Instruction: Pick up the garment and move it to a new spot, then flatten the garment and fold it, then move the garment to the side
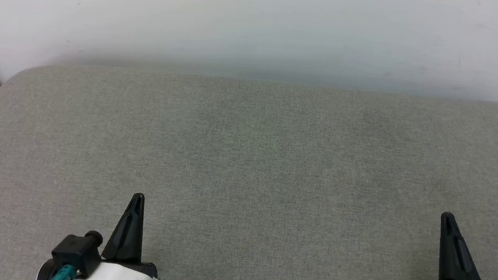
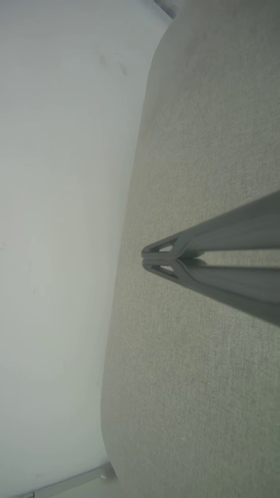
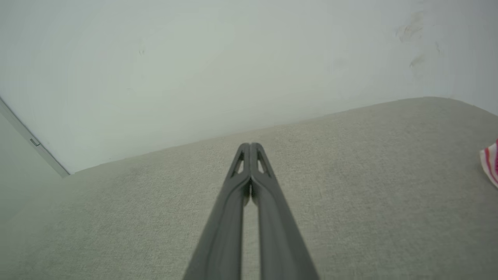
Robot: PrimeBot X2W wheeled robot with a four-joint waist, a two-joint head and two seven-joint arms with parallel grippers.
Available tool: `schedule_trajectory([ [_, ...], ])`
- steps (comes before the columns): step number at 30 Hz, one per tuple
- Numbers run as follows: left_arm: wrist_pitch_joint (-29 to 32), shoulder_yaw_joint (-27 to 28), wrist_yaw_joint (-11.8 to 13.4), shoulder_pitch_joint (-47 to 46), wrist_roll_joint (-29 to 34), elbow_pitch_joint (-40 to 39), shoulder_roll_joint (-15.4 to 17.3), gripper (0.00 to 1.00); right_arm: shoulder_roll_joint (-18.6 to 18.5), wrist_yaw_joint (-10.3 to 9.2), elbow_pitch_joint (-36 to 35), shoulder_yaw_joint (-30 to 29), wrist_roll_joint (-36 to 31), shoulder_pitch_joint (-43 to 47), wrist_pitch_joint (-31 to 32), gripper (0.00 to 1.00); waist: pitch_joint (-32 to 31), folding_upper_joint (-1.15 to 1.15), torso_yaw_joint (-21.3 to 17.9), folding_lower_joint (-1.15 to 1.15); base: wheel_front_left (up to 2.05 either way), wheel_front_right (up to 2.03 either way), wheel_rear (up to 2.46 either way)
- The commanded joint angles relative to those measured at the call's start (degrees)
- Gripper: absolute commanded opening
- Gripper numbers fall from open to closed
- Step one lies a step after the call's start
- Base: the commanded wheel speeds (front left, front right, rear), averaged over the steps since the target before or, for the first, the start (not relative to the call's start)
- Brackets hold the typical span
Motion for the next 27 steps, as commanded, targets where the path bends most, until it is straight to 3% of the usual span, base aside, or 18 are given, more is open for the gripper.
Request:
schedule_trajectory([
  [1,0.43,0.26,-0.24,-1.52,-3.07,-0.44,0.48,0.0,-0.49,0.0,-0.28,0.06,3.05,-1.38,0.34,0.0,-0.05,0.0,-0.03,0.0,0.0,0.0,0.0],
  [2,1.08,0.43,-0.44,-1.96,-6.62,0.18,0.67,0.0,-0.65,0.0,0.36,0.17,6.4,-1.89,0.92,0.0,-0.13,0.0,-0.09,0.0,0.0,0.0,0.0],
  [27,6.23,2.18,-1.77,-4.79,-33.06,4.13,1.67,0.0,-1.41,-0.01,4.86,0.48,31.36,-5.21,5.61,0.0,-0.89,0.0,-0.62,0.0,0.0,0.0,0.0],
])
